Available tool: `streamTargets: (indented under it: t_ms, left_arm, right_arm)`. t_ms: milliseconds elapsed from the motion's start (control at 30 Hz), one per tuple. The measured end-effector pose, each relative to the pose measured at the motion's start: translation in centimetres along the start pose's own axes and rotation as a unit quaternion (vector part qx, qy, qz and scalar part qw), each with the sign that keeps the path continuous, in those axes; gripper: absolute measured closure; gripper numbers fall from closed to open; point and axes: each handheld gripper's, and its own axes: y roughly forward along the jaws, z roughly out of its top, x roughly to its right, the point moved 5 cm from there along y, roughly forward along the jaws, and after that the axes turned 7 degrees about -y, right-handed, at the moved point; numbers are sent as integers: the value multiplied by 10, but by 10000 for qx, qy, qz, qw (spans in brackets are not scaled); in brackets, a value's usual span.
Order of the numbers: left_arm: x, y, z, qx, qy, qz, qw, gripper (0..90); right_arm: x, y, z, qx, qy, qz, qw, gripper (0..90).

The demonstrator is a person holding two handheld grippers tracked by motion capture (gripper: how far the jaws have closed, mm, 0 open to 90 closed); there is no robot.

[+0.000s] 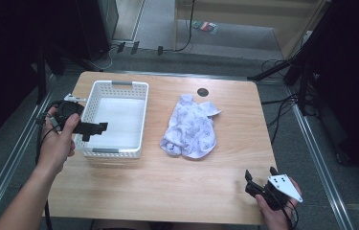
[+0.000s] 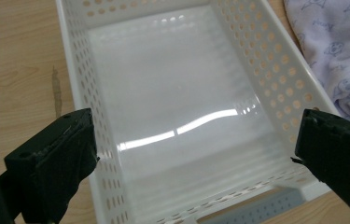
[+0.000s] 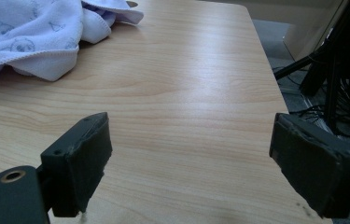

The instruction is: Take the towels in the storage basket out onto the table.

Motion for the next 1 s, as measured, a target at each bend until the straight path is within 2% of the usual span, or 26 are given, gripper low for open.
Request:
streamTargets:
  t_ms: [100, 267, 500, 567, 667, 700, 800, 867, 1000]
  left_arm:
    - [-8, -3, -8, 68, -35, -46, 10000, 0]
    - [-28, -10, -24, 278, -257, -167, 9991, 0]
    - [-50, -13, -52, 538, -468, -175, 9973, 0]
    - [-55, -13, -60, 701, -527, -223, 9959, 0]
    - [-61, -13, -71, 989, -397, -178, 9941, 0]
    - [-64, -12, -76, 1117, -416, -144, 9928, 0]
    - [-72, -10, -88, 1378, -553, -286, 9885, 0]
    - [-74, -7, -96, 1488, -576, -370, 9865, 0]
    - [-73, -2, -111, 1685, -487, -419, 9836, 0]
  right_arm:
    - [0, 0, 0, -6, 12, -2, 10000, 130]
    - [0, 0, 0, 1, 7, -2, 10000, 130]
    - [0, 0, 0, 0, 6, -5, 10000, 130]
    - [0, 0, 0, -8, 10, -7, 10000, 130]
    - [0, 0, 0, -10, 18, -7, 10000, 130]
    - [0, 0, 0, -10, 21, -6, 10000, 130]
    - [0, 0, 0, 0, 28, 2, 10000, 130]
    - [0, 0, 0, -5, 26, -3, 10000, 129]
    - [1, 0, 0, -3, 31, -3, 10000, 128]
